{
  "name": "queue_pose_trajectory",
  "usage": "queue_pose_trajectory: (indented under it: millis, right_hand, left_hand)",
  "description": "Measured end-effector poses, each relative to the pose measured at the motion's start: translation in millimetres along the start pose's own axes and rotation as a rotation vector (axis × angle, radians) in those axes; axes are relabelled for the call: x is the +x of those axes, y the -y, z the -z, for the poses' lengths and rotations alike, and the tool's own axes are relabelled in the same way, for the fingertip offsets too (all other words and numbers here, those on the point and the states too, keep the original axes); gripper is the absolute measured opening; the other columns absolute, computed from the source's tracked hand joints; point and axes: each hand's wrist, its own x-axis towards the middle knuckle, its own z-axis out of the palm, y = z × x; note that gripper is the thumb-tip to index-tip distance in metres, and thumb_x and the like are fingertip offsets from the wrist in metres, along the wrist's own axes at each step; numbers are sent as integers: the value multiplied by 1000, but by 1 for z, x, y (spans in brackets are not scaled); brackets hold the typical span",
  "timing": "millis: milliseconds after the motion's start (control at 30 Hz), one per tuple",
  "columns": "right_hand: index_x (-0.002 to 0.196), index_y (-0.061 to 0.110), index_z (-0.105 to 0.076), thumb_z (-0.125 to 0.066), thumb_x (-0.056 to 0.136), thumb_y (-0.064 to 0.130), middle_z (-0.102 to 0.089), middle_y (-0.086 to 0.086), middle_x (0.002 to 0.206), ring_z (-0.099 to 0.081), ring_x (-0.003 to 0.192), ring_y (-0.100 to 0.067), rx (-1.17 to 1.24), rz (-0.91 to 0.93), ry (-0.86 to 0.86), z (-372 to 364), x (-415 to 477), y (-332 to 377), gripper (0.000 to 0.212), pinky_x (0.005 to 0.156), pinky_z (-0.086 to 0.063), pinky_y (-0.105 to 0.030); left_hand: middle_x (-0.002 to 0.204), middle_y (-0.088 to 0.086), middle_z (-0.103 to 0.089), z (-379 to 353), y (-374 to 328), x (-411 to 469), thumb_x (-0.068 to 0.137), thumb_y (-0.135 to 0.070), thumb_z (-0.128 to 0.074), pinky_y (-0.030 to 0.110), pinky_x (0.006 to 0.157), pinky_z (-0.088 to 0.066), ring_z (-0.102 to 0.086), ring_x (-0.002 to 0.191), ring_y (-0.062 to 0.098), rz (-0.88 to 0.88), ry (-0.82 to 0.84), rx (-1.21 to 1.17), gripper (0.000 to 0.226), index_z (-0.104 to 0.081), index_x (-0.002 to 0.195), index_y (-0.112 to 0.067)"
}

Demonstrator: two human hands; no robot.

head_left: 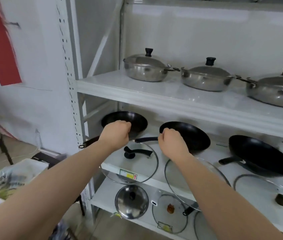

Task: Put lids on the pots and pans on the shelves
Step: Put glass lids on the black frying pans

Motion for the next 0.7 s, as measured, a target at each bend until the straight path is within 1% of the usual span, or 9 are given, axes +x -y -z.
queue_pose_trajectory:
  millis: [133, 200, 267, 367, 467, 500, 567, 633, 700]
  right_hand:
    - [92, 3, -59, -40, 95, 24, -63, -17, 94, -60, 86, -32, -15, 38, -5, -62, 40, 3, 28, 67, -46, -36]
    - [94, 4, -59, -39, 96, 24, -63, -16, 94, -61, 87, -32, 3, 57, 10, -97, 56, 5, 29, 71, -50, -38]
    - [96, 3, -59, -40, 96, 24, -63, -16, 95, -60, 91, -32, 11, 81, 29, -133, 67, 5, 29, 76, -50, -40]
    - [98, 3, -60, -41, 96, 25, -62, -17, 101, -58, 99, -33, -23, 120, 122, -182, 80, 2, 29, 81, -49, -40]
    - [94, 8, -57, -39, 96, 34, -61, -12, 95, -59, 99, -32, -111, 184, 300, -219, 92, -3, 31, 76, -47, -38]
    - [96, 9, -56, -40, 96, 39, -62, -11, 95, -60, 99, -31, -150, 210, 354, -228, 96, -5, 34, 74, -45, -37]
    - [111, 9, -55, -42, 95, 46, -63, -10, 107, -59, 104, -30, -228, 248, 421, -245, 100, -9, 43, 75, -39, -35]
    - [121, 10, -50, -42, 95, 49, -58, -9, 117, -55, 109, -29, -324, 291, 421, -257, 100, -12, 47, 77, -36, -36]
    - [123, 11, -48, -40, 97, 47, -57, -8, 119, -56, 108, -28, -397, 337, 363, -266, 99, -15, 45, 72, -35, -34]
  left_hand:
    - [92, 8, -60, -47, 33, 30, 86, -10, -46, 41, 70, -52, -59, 85, 30, 125, -11, -38, 16, -58, 96, -7]
    - [96, 9, -60, -75, 51, 43, 85, -11, -47, 42, 72, -53, -59, 85, 31, 176, -1, -47, 17, -58, 98, -7]
    - [97, 10, -61, -104, 71, 51, 84, -11, -48, 41, 72, -53, -59, 86, 33, 210, -5, -26, 17, -57, 98, -8]
    - [101, 12, -61, -141, 99, 58, 85, -13, -48, 39, 73, -50, -60, 90, 36, 270, 30, 13, 17, -55, 100, -7]
    - [109, 12, -62, -168, 129, 75, 90, -21, -51, 40, 77, -50, -60, 99, 36, 312, 78, 72, 24, -56, 111, -10]
    - [112, 12, -62, -176, 138, 79, 91, -24, -51, 41, 79, -50, -59, 102, 35, 327, 96, 100, 28, -55, 115, -11]
    - [118, 14, -59, -194, 153, 83, 93, -30, -50, 42, 86, -48, -56, 110, 35, 377, 158, 146, 35, -51, 122, -12]
    - [124, 14, -55, -211, 163, 81, 93, -35, -50, 43, 93, -44, -51, 117, 35, 426, 212, 180, 41, -48, 127, -13]
    - [126, 12, -54, -222, 170, 79, 93, -36, -49, 43, 99, -39, -49, 120, 33, 418, 226, 237, 45, -44, 135, -21]
